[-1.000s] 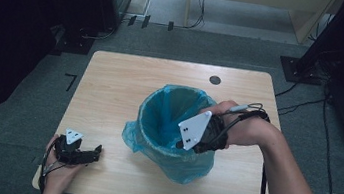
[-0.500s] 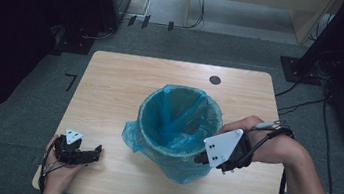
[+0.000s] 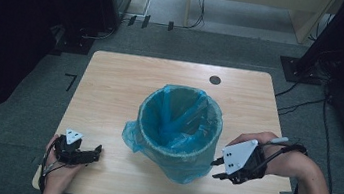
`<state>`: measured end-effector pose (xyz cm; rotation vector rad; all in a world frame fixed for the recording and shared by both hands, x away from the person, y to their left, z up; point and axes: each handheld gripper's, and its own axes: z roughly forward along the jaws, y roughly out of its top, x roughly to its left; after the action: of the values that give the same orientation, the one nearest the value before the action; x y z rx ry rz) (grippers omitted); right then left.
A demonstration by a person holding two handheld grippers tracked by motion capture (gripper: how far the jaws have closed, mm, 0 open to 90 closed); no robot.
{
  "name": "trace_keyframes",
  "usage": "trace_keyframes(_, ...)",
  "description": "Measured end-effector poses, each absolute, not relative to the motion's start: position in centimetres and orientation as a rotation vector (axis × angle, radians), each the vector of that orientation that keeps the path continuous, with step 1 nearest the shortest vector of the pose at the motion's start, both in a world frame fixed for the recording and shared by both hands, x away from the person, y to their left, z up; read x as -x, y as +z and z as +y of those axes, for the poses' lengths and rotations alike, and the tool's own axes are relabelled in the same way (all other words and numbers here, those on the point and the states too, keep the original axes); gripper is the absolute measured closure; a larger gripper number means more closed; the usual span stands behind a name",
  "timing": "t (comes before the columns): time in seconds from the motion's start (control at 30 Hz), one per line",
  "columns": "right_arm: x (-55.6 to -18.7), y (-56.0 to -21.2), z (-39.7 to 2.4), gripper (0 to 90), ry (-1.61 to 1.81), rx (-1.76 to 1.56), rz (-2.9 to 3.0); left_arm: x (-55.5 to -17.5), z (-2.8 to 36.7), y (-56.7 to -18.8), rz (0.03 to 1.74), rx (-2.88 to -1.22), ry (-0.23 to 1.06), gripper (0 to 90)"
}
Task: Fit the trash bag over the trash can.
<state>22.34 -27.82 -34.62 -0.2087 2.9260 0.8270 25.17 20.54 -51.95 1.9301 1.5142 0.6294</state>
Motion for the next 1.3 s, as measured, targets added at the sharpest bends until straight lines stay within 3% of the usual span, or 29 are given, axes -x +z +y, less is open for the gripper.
trace_keyframes(0.23,-22.3,-37.7,-29.5,16.4,0.829,-0.122,2.914,-25.2,20.5,-51.9,1.514,-1.929,0.630,0.0)
trace_keyframes(0.37,-22.4,-39.3,-29.9,1.1,0.784,-0.256,2.928,-25.2,20.5,-51.9,1.514,-1.930,0.630,0.0)
trace_keyframes(1.3,-25.1,-48.3,-37.2,0.0,0.741,-1.272,2.495,-25.2,20.5,-51.9,1.514,-1.931,0.629,0.0)
